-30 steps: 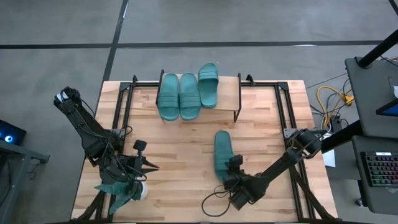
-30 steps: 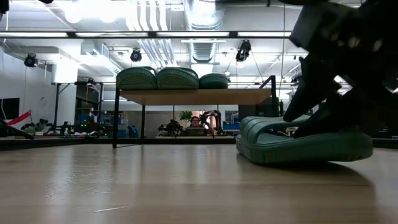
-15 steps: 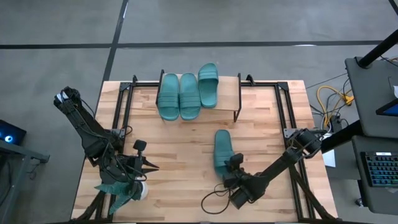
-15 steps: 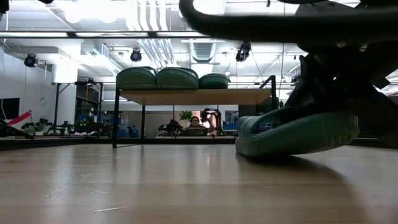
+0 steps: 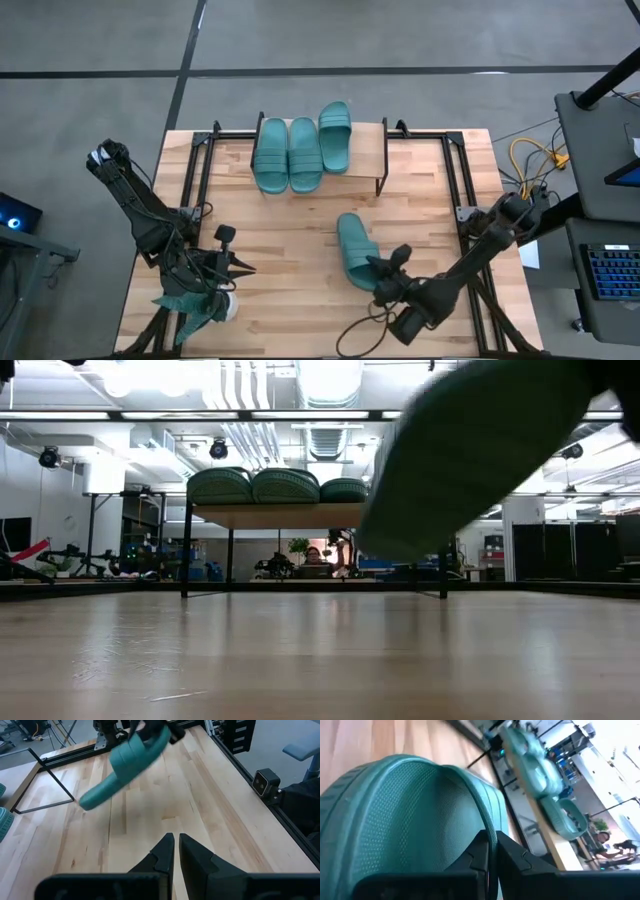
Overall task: Pick and place slides into the shelf
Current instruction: Put the blue slipper on the shelf
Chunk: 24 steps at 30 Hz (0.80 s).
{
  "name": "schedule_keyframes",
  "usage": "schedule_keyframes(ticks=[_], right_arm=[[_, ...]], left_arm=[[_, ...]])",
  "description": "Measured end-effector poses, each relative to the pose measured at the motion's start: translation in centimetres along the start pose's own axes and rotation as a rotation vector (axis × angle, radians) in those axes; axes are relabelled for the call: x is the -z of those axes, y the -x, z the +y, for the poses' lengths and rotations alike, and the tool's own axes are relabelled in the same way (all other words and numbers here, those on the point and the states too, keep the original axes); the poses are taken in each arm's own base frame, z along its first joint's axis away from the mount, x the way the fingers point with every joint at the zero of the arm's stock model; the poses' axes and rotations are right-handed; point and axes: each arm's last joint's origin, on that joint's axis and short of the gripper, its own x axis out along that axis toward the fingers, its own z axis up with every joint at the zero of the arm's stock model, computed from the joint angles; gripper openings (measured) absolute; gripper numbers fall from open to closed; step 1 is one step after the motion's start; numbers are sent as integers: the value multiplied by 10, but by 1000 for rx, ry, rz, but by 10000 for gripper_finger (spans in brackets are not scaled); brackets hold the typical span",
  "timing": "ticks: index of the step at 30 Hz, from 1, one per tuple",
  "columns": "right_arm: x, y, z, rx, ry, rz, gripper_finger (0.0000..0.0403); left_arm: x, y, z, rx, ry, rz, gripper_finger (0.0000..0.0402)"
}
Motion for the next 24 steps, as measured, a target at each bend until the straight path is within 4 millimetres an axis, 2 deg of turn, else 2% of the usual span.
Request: schedule_keyframes(ticks=[5, 14, 19, 24], right_arm=[[1, 19, -15, -9, -146, -90, 12], [-7, 35, -42, -83, -401, -204, 11], [-20, 44, -58, -119, -442, -295, 11], [-40, 55, -76, -276, -457, -497, 11]], left_arm=[[0, 0, 1, -21, -14, -6, 13], [-14, 1, -2, -20, -148, -125, 13], [-22, 2, -3, -26, -249, -186, 13], [-24, 2, -4, -5, -364, -208, 13]])
